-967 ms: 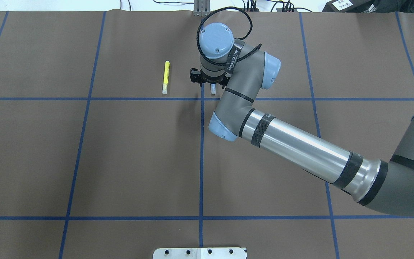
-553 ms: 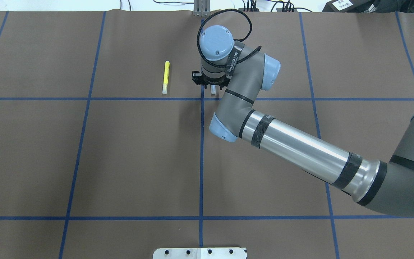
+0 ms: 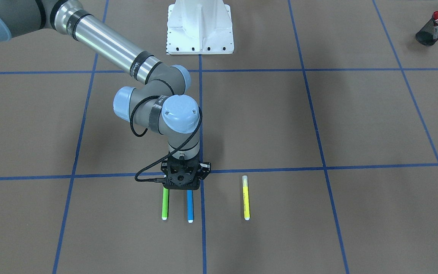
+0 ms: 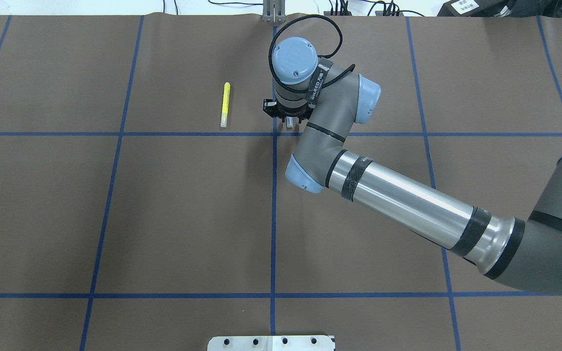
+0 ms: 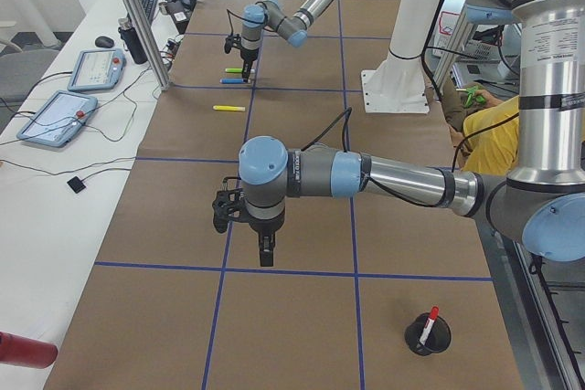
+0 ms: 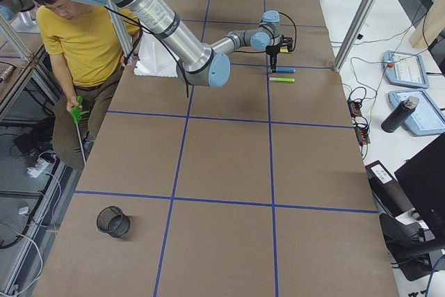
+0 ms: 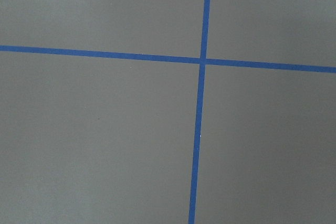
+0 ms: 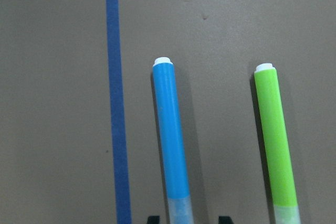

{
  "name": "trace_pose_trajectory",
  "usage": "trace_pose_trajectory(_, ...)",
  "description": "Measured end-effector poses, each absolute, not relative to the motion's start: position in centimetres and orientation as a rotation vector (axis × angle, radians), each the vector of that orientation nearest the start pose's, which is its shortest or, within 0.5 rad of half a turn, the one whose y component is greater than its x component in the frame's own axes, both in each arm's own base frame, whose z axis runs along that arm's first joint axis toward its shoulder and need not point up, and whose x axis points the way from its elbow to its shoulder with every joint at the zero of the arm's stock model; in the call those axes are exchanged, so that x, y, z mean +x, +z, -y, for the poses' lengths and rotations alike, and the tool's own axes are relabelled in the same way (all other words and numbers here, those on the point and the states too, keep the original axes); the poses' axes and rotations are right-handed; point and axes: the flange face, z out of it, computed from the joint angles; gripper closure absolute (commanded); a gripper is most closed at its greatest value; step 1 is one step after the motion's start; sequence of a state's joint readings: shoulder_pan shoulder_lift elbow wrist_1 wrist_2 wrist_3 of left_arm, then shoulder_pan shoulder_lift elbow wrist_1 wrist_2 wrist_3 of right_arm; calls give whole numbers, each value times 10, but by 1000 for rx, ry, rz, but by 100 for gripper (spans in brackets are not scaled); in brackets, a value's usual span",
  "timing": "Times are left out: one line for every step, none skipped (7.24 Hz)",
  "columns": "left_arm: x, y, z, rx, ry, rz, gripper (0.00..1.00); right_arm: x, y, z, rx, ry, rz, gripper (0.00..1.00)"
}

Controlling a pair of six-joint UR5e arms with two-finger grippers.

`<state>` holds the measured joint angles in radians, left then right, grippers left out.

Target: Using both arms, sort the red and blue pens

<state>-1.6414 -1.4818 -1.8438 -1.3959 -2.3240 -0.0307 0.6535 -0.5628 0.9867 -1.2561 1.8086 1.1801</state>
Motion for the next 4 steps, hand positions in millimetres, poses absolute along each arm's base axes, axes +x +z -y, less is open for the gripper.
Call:
trace_pose_trajectory(-97, 586, 442, 24, -93, -753, 0, -614, 232, 607, 170, 159, 751, 52)
trace_pose_trajectory(-97, 586, 443, 24, -93, -753, 0, -616, 232, 605, 169, 156, 751, 55)
trace_pose_trajectory(-97, 585, 443, 24, -93, -753, 0, -618, 233, 603, 168, 152, 751, 59)
trace_pose_trajectory(-96, 586, 443, 24, -92, -753, 0, -619, 233, 601, 166, 150, 750, 65)
